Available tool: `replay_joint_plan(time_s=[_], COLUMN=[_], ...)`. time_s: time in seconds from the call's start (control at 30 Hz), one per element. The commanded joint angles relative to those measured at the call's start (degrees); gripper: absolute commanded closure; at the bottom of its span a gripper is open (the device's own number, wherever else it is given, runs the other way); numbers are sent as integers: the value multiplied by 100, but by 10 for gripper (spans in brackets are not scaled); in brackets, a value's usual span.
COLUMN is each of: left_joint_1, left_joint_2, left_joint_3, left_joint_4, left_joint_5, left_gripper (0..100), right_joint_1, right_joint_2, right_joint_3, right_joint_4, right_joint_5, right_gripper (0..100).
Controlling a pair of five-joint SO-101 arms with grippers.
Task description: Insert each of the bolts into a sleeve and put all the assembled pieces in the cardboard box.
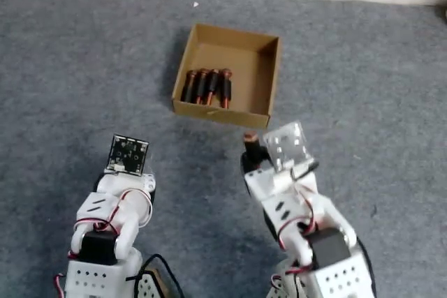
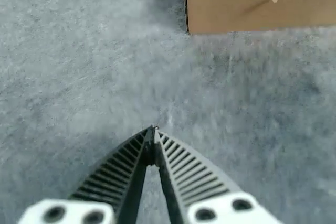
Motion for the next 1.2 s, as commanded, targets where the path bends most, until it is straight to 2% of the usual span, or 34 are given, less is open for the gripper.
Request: replay_joint_plan(time_s=[0.0,0.2,0.5,0.6,0.8,1.17], left_joint_1=[-22,-22,-22,-22,-22,-22], left_joint_2=[-31,-31,-31,-31,-31,-31], left_joint_3=[127,127,127,127,127,127], left_joint_4=[-299,-299,-299,-299,-299,-299], left_joint_5=[-35,-35,-35,-35,-35,-35], left_gripper=[993,993,993,993,993,993], right_joint_1=[92,295,418,541,549,242], right_joint_2=[1244,2993,5420,5974,6527,6589], right_joint_3=[-1262,-1956,-2018,-2026,-2026,-1982], right_joint_4=[-549,-2176,-4716,-5007,-5077,-5077], right_joint_5=[53,26,26,18,18,18], right_gripper=[993,993,992,977,875,872])
